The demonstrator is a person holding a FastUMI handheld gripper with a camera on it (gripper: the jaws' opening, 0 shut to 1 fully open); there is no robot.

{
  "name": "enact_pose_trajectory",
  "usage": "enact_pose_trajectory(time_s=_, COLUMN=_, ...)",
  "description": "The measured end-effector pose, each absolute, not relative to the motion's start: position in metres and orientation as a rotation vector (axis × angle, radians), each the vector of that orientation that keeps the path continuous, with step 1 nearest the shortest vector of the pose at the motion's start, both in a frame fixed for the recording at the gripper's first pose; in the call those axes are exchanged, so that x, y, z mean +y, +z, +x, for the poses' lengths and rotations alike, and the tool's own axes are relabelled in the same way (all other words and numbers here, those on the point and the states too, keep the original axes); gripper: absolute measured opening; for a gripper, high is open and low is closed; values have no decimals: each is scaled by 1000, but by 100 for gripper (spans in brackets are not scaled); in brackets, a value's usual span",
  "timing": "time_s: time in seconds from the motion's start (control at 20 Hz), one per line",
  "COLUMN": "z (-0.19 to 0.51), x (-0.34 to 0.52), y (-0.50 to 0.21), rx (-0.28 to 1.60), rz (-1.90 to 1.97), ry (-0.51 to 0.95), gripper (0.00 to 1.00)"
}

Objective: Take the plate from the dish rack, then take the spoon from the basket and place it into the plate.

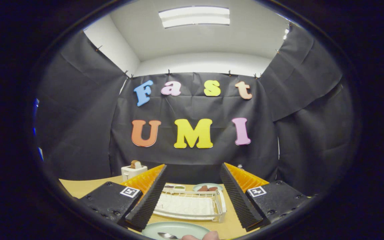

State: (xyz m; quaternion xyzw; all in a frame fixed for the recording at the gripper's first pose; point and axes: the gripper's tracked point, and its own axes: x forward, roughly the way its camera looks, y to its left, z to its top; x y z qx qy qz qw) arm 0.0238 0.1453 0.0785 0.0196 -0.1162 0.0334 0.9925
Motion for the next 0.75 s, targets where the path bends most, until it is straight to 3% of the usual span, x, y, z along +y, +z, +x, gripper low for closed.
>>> enact_pose_trajectory(time_s=0.75, z=36, x=146, y=63, rx=-178, rz=64, ry=51, gripper=100)
